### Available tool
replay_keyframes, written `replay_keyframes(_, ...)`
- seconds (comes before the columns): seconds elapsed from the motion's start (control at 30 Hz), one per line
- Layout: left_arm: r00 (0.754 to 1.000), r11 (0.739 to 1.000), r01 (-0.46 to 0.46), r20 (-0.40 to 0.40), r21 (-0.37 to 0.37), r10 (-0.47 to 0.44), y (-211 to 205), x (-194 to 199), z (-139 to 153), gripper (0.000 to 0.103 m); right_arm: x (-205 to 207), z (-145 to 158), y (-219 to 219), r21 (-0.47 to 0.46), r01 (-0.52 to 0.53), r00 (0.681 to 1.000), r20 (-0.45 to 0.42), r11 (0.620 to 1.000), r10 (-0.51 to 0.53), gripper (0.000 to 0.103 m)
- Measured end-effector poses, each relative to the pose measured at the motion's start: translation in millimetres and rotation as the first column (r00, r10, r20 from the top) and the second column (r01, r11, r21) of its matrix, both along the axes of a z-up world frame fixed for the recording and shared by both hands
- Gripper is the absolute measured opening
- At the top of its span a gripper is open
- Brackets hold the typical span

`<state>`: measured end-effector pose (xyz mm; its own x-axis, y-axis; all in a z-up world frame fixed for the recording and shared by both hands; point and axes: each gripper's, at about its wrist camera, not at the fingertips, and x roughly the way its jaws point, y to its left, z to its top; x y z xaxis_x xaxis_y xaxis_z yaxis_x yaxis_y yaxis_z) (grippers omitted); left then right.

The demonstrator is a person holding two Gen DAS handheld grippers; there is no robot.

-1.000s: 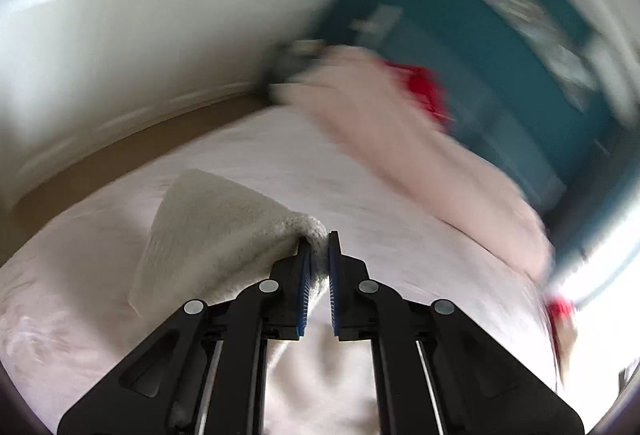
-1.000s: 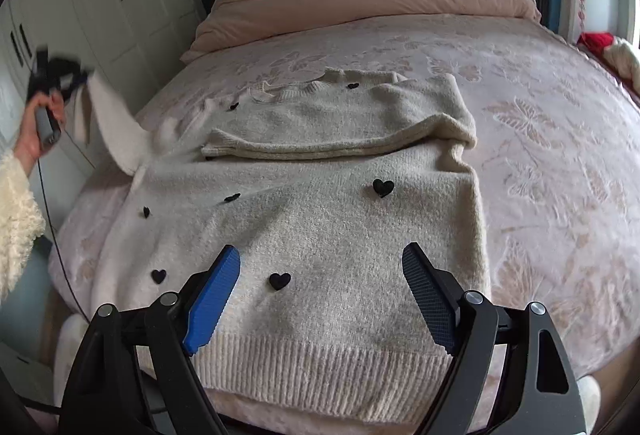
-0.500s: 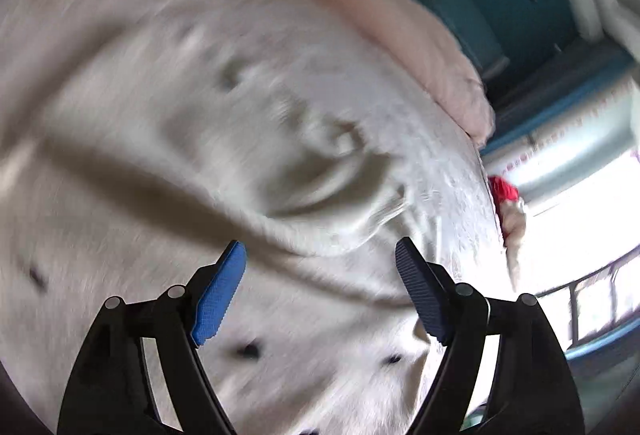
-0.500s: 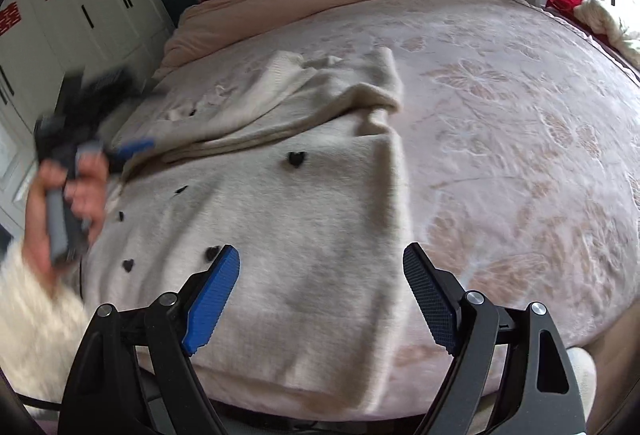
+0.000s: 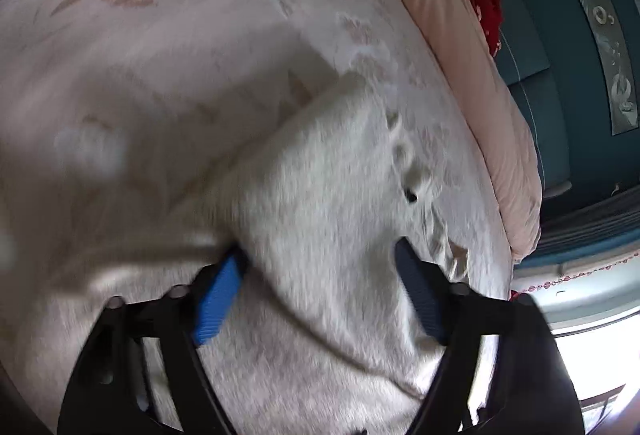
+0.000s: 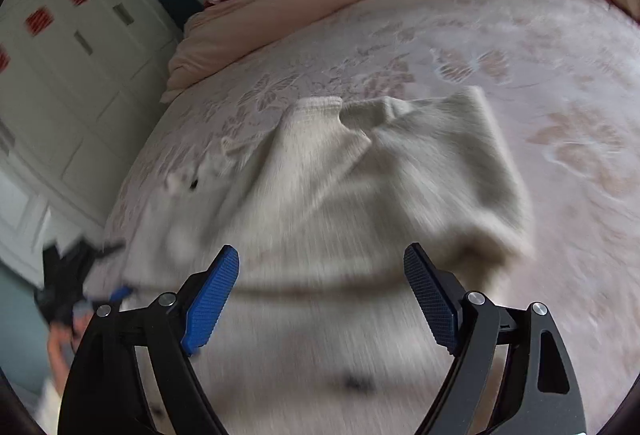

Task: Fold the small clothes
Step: 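Grasp the ribbed hem with both grippers and lift it toward the collar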

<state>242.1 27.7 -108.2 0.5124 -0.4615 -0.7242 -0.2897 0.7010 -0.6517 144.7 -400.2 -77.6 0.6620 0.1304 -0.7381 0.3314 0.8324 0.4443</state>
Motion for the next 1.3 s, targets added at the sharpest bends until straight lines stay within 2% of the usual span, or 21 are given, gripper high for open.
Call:
replay_keyframes(0.13, 0.999, 1.000, 0.004, -0.033, -0.008, -0.004, 7, 12, -12, 0.047, 55, -25, -14, 0.084, 0.045, 0.998, -0.035, 0.995, -0.042, 0.076)
replay_keyframes(0.2, 0.999, 1.000, -0.001, -0.043, 0.002, 0.001, 11, 15, -17, 0.031, 76, -34, -15, 0.103, 0.057, 0.998, -0.030, 0.993, -0.054, 0.071)
replay_keyframes(0.23, 0.999, 1.000, -0.004, -0.041, 0.011, 0.004, 13, 15, -19, 0.027, 83, -37, -16, 0.116, 0.061, 0.998, -0.030, 0.991, -0.058, 0.068)
replay_keyframes(0.27, 1.000, 1.000, -0.007, -0.029, 0.018, 0.007, 16, 13, -19, 0.022, 92, -43, -14, 0.136, 0.064, 0.998, -0.031, 0.989, -0.061, 0.054)
replay_keyframes(0.33, 1.000, 0.999, -0.010, -0.015, 0.041, 0.010, 19, 12, -19, 0.017, 101, -52, -10, 0.164, 0.070, 0.997, -0.043, 0.984, -0.064, 0.017)
replay_keyframes(0.37, 1.000, 0.999, -0.004, -0.009, 0.047, 0.005, 19, 13, -20, 0.015, 105, -55, -7, 0.169, 0.076, 0.996, -0.054, 0.983, -0.068, 0.008)
replay_keyframes(0.4, 1.000, 0.999, -0.004, -0.003, 0.049, 0.004, 19, 13, -19, 0.013, 105, -52, -5, 0.171, 0.077, 0.997, -0.036, 0.982, -0.072, 0.008)
replay_keyframes(0.5, 0.999, 0.999, -0.016, 0.046, 0.042, 0.014, 23, 11, -9, 0.011, 90, 0, 6, 0.132, 0.041, 0.988, 0.141, 0.990, -0.059, 0.007)
replay_keyframes(0.6, 0.998, 0.999, 0.001, 0.060, 0.054, -0.004, 19, 12, -7, 0.011, 48, 55, 7, 0.037, 0.059, 0.953, 0.297, 0.998, -0.067, 0.007)
replay_keyframes(0.67, 0.999, 0.997, 0.019, 0.035, 0.069, -0.021, 13, 14, -15, 0.012, 33, 50, 0, -0.022, 0.097, 0.959, 0.270, 0.995, -0.087, 0.007)
replay_keyframes(0.73, 0.999, 0.995, 0.033, 0.015, 0.095, -0.034, 6, 13, -23, 0.012, 37, 14, -7, -0.075, 0.106, 0.988, 0.121, 0.992, -0.097, 0.007)
replay_keyframes(0.77, 0.999, 0.993, 0.031, 0.023, 0.115, -0.034, 3, 10, -24, 0.013, 41, -15, -12, -0.065, 0.092, 0.996, 0.013, 0.994, -0.092, 0.007)
replay_keyframes(0.83, 0.998, 0.987, 0.035, 0.039, 0.156, -0.041, -2, 7, -20, 0.013, 37, -43, -16, -0.018, 0.094, 0.994, -0.059, 0.995, -0.095, 0.008)
replay_keyframes(0.93, 0.998, 0.986, 0.039, 0.035, 0.161, -0.046, -3, 7, -19, 0.014, 28, -47, -17, 0.053, 0.110, 0.994, -0.035, 0.993, -0.108, 0.018)
replay_keyframes(0.97, 0.999, 0.987, 0.038, 0.032, 0.154, -0.043, -3, 7, -20, 0.014, 29, -47, -18, 0.079, 0.111, 0.994, -0.028, 0.991, -0.110, 0.027)
replay_keyframes(1.03, 0.999, 0.990, 0.029, 0.024, 0.135, -0.032, -1, 8, -19, 0.013, 33, -45, -21, 0.098, 0.118, 0.993, -0.013, 0.988, -0.118, 0.028)
replay_keyframes(1.07, 0.999, 0.991, 0.023, 0.027, 0.130, -0.026, -1, 8, -17, 0.012, 37, -44, -25, 0.097, 0.118, 0.993, -0.012, 0.988, -0.117, 0.022)
replay_keyframes(1.1, 0.999, 0.992, 0.016, 0.040, 0.127, -0.021, -1, 7, -13, 0.011, 41, -40, -25, 0.098, 0.112, 0.994, -0.011, 0.989, -0.112, 0.008)
replay_keyframes(1.13, 0.998, 0.992, 0.010, 0.059, 0.128, -0.017, 0, 6, -7, 0.010, 40, -35, -25, 0.097, 0.109, 0.994, 0.000, 0.989, -0.110, 0.008)
replay_keyframes(1.2, 0.991, 0.992, -0.005, 0.135, 0.123, -0.012, 2, 0, 14, 0.009, 35, 0, -19, 0.064, 0.088, 0.988, 0.121, 0.994, -0.096, 0.008)
replay_keyframes(1.3, 0.981, 0.989, -0.032, 0.193, 0.145, 0.003, 8, -2, 30, 0.009, 16, 41, -9, 0.009, 0.069, 0.967, 0.243, 0.998, -0.069, 0.008)
